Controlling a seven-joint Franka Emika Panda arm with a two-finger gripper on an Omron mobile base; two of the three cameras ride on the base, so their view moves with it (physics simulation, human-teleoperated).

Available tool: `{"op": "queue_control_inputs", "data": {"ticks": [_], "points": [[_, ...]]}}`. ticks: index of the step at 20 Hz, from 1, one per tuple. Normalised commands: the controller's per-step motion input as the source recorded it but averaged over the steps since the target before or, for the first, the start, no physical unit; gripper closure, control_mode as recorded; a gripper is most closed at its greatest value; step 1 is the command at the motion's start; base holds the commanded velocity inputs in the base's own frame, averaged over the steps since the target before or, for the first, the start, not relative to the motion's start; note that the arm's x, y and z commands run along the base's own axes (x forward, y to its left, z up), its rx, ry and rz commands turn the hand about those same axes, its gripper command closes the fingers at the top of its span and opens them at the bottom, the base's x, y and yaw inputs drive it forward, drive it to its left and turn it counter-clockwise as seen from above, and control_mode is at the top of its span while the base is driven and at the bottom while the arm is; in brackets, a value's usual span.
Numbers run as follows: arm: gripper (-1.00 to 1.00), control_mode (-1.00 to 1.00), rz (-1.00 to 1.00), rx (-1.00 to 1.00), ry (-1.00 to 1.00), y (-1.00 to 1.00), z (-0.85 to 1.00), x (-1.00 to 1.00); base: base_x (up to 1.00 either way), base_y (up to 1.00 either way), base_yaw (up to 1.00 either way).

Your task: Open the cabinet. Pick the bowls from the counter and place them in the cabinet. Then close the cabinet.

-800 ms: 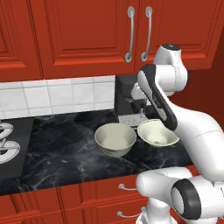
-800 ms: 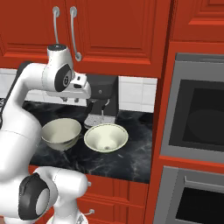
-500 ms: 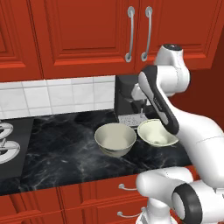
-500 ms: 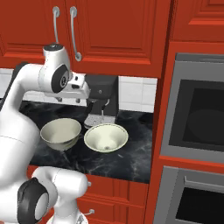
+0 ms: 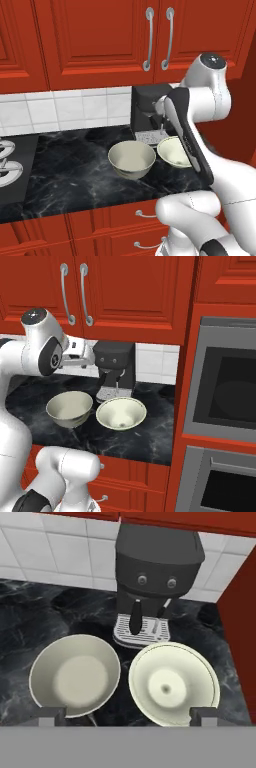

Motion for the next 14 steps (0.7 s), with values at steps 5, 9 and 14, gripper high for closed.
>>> {"op": "queue_control_inputs", "data": {"ticks": [5, 9, 14], "points": [[-1.0, -1.0, 0.0, 0.0, -0.12, 0.0, 0.61, -0.23, 0.0, 0.0, 0.0], [-1.0, -1.0, 0.0, 0.0, -0.14, 0.0, 0.69, -0.43, 0.0, 0.0, 0.0], [-1.0, -1.0, 0.0, 0.0, -0.23, 0.0, 0.65, -0.28, 0.0, 0.0, 0.0]]}}
